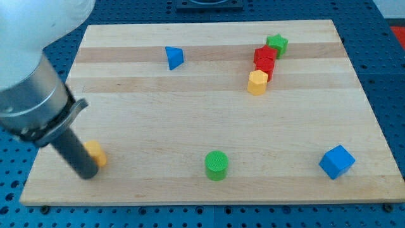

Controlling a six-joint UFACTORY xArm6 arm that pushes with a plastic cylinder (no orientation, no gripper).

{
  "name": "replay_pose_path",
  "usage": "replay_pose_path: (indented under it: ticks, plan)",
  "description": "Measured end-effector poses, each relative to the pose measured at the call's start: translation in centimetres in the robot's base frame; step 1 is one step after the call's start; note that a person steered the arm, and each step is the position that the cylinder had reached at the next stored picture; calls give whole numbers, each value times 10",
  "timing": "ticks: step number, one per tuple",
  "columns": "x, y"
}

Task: Move the yellow heart down to the blue triangle

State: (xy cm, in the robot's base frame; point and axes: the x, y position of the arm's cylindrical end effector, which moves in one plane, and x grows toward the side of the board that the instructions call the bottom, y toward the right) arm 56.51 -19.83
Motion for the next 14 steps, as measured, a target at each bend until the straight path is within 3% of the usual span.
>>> replay_pose_path:
  ticks: [1, 3, 5, 6, 7, 8, 9, 11, 13, 14]
  plan:
    - [-27, 0]
    - [-15, 0]
    - [-114, 34]
    - [-106, 40]
    - [-69, 35]
    - [-65, -15]
    - [-90, -54]
    - [-111, 6]
    - [-90, -31]
    - [-81, -16]
